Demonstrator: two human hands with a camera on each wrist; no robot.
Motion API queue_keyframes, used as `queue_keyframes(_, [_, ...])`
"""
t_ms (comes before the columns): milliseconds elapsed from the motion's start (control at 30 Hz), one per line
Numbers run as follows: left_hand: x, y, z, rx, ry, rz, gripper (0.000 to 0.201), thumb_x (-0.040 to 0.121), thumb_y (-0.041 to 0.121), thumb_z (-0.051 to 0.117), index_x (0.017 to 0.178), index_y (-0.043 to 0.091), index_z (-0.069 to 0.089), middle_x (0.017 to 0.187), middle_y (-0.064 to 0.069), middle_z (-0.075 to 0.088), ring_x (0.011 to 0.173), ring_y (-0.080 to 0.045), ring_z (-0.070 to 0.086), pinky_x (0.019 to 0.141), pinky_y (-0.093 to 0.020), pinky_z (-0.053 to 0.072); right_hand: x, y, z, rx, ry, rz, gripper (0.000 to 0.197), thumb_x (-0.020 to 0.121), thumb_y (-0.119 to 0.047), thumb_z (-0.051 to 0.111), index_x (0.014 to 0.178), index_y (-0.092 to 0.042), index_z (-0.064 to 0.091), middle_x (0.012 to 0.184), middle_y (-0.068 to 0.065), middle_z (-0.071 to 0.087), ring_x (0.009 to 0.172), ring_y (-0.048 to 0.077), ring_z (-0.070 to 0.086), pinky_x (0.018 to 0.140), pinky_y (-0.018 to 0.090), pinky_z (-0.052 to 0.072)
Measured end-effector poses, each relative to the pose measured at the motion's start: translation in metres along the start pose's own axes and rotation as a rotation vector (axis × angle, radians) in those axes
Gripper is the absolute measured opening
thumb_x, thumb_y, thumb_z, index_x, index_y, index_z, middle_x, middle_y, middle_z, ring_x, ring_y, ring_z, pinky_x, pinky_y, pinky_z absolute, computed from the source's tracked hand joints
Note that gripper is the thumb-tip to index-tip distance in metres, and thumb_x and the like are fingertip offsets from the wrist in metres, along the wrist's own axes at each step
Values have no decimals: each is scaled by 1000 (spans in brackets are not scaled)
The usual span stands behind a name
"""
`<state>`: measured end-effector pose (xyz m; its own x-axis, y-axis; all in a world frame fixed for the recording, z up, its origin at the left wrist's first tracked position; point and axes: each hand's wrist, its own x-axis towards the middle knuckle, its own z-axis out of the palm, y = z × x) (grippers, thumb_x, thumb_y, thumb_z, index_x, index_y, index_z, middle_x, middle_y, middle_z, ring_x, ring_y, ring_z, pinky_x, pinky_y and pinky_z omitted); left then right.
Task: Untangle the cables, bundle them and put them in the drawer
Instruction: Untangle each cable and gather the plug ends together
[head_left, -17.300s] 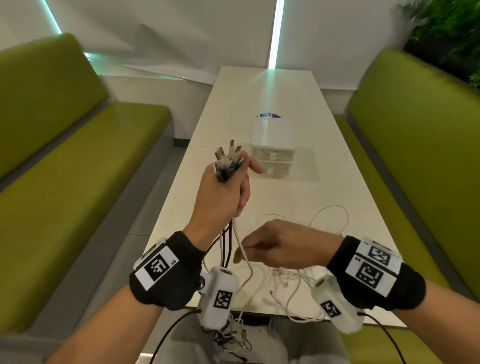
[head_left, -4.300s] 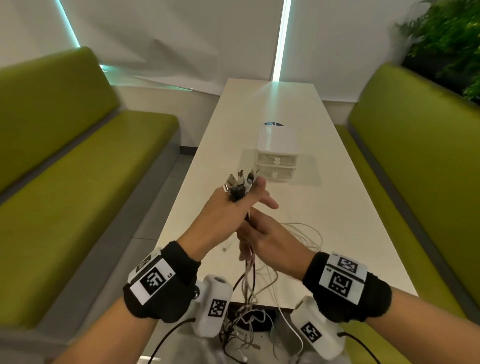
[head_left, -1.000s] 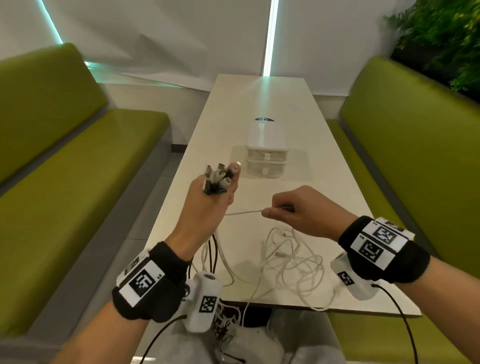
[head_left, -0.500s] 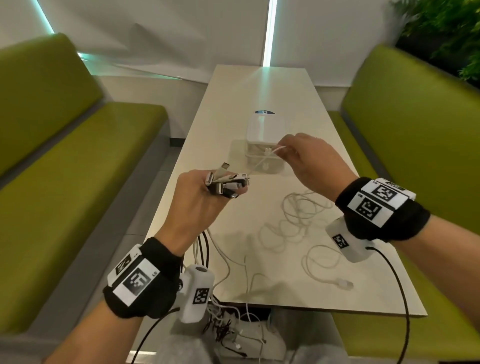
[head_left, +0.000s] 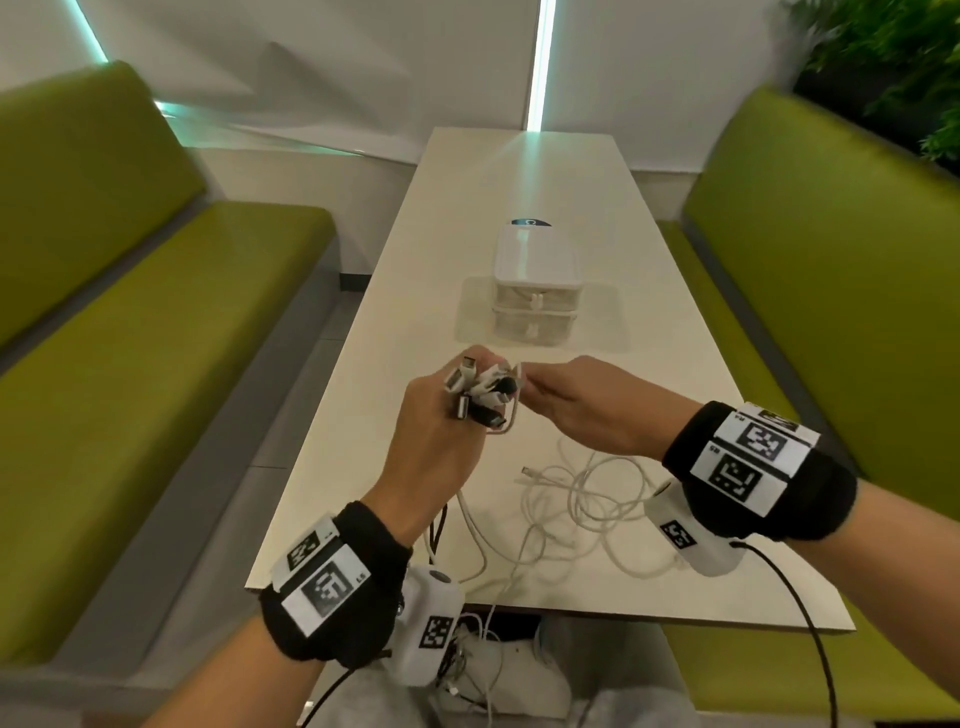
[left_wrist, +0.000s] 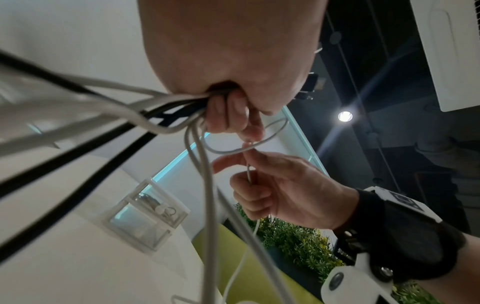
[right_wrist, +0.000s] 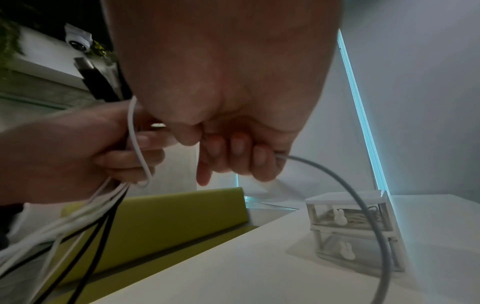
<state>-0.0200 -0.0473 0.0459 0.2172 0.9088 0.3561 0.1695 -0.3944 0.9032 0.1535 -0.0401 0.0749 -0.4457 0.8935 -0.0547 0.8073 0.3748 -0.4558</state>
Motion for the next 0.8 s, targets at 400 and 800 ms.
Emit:
queue_keyframes(400, [4,-3,-6,-296,126,93,34,90,-15,42,85,15,58,72,10,61,61,-6,52,57,-14,40,-4,25,6,73,32,57,39,101,-41,40,78,-19,63,63,-7,54,57,5,47,57,19,34])
queue_keyframes(800, [14,-17,-55,-378,536,240,42,98,-10,29,85,17,57,70,-2,53,56,-9,42,46,-19,29,15,74,13,108,71,336,28,101,-24,43,84,-20,65,83,-10,64,83,15,61,74,25,47])
